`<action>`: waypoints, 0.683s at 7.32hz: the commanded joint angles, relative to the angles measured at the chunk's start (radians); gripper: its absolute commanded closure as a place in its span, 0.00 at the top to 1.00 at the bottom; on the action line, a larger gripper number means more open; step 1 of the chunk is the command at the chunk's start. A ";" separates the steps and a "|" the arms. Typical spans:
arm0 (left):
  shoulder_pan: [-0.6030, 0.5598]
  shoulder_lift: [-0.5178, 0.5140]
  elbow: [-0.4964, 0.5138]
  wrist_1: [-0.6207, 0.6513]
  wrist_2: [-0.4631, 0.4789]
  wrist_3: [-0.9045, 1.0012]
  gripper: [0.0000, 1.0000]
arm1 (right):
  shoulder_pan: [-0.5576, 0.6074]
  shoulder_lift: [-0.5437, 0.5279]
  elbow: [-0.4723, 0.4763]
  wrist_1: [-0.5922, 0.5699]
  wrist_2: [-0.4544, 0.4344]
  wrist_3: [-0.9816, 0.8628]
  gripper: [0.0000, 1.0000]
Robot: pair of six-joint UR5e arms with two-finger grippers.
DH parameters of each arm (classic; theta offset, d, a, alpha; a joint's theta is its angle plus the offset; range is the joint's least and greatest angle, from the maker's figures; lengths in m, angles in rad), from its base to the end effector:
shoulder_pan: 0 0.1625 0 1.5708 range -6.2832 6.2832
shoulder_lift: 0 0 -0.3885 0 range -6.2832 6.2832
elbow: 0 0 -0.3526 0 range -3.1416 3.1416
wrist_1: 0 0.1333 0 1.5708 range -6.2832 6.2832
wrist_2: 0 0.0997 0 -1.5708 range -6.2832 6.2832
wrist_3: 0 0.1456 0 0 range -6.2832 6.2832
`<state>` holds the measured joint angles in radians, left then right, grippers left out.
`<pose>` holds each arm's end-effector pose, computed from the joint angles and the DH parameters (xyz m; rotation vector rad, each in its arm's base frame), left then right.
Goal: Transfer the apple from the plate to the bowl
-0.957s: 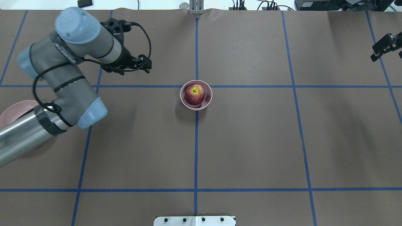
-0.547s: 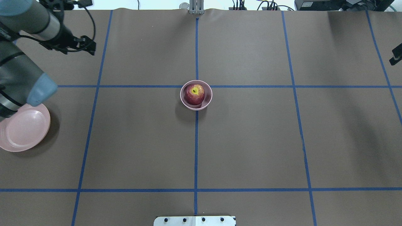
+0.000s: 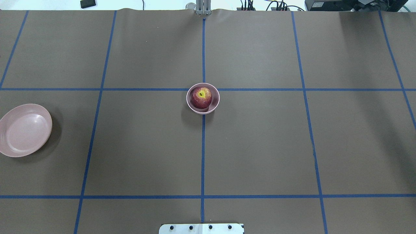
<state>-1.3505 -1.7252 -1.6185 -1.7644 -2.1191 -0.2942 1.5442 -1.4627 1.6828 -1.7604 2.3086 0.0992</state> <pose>0.0631 -0.5444 0.5518 0.2352 0.6211 0.0373 0.0223 -0.4897 0.5764 -0.0173 -0.7382 0.0580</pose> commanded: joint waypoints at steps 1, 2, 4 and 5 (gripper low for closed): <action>-0.074 0.032 0.052 -0.004 0.001 0.039 0.99 | 0.072 -0.086 0.002 0.007 0.017 -0.098 1.00; -0.085 0.064 0.077 -0.003 -0.001 0.041 0.99 | 0.083 -0.094 0.002 0.006 0.021 -0.110 1.00; -0.168 0.098 0.083 0.008 -0.109 0.053 0.99 | 0.083 -0.100 -0.008 0.002 0.022 -0.105 1.00; -0.209 0.096 0.088 0.008 -0.262 0.053 0.99 | 0.083 -0.102 -0.006 -0.002 0.022 -0.102 1.00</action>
<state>-1.5086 -1.6340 -1.5351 -1.7606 -2.2318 -0.2449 1.6265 -1.5617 1.6776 -1.7589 2.3297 -0.0049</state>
